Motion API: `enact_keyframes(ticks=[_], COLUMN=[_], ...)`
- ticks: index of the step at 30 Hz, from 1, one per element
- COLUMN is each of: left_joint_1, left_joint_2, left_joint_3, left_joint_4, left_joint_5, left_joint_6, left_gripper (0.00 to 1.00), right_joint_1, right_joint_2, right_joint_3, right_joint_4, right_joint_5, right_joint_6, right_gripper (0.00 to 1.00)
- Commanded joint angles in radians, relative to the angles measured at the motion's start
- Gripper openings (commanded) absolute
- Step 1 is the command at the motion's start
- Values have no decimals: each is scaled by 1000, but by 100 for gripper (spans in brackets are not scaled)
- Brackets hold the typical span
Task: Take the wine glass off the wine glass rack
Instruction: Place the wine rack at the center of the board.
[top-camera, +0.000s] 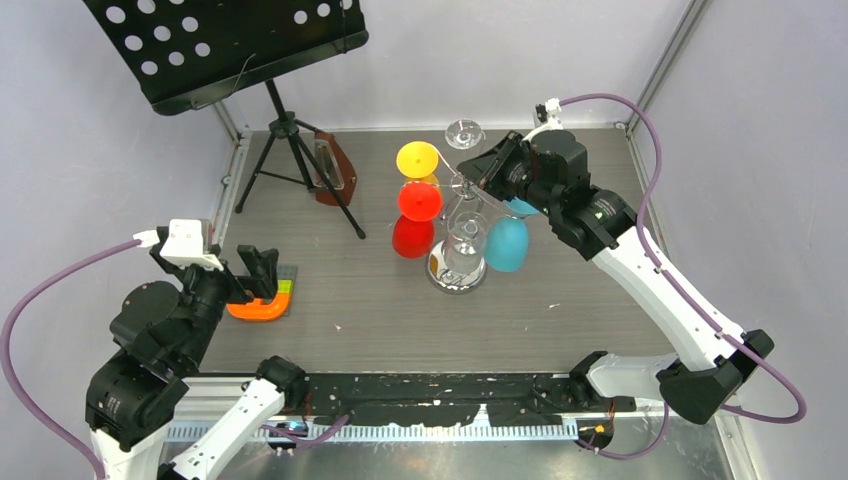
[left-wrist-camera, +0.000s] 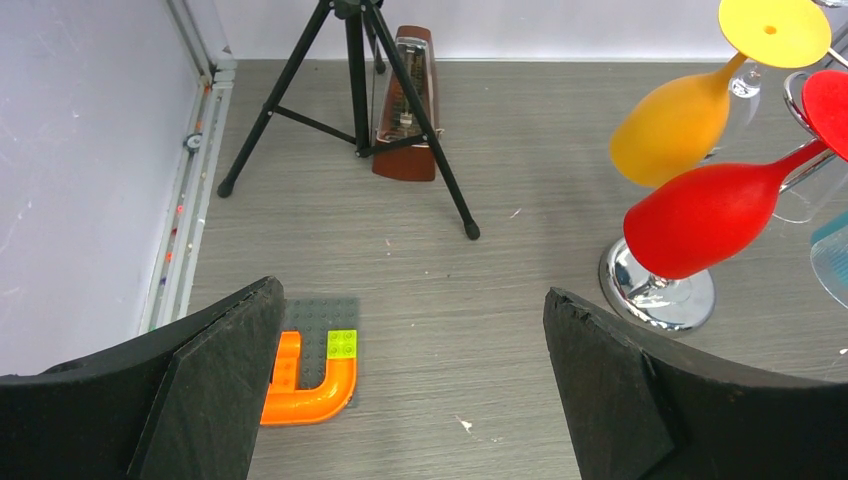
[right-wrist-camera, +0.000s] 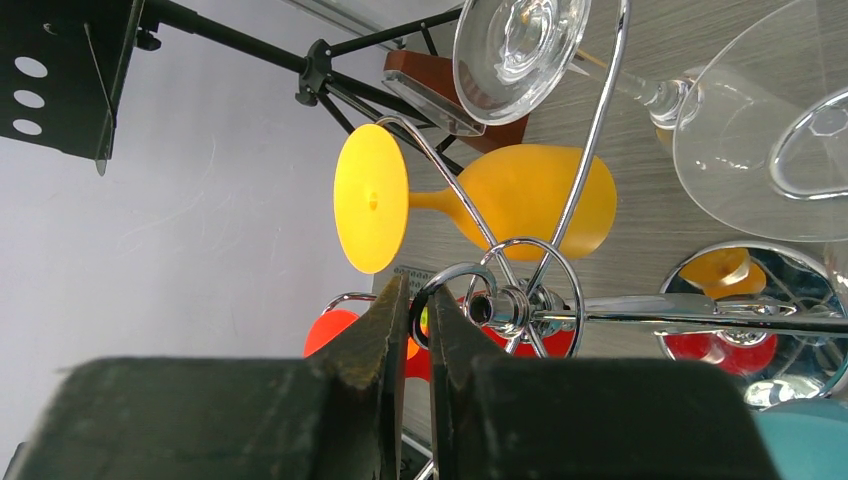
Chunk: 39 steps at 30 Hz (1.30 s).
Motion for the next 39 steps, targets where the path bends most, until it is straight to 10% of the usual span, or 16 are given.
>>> enact_keyframes(ticks=[1,39], left_joint_1=[2,3], left_joint_2=[11,25], left_joint_3=[-1,-20], left_joint_4=[44,55], left_joint_5=[-11,1], left_joint_6=[8,7], left_gripper=[99,100], right_joint_1=[-5,-5], right_joint_2=[-76,64], right_joint_3=[68,332], right_joint_4=[355,0], right_joint_5=[-5,-95], right_joint_6=[21,-85], right_gripper=[10,58])
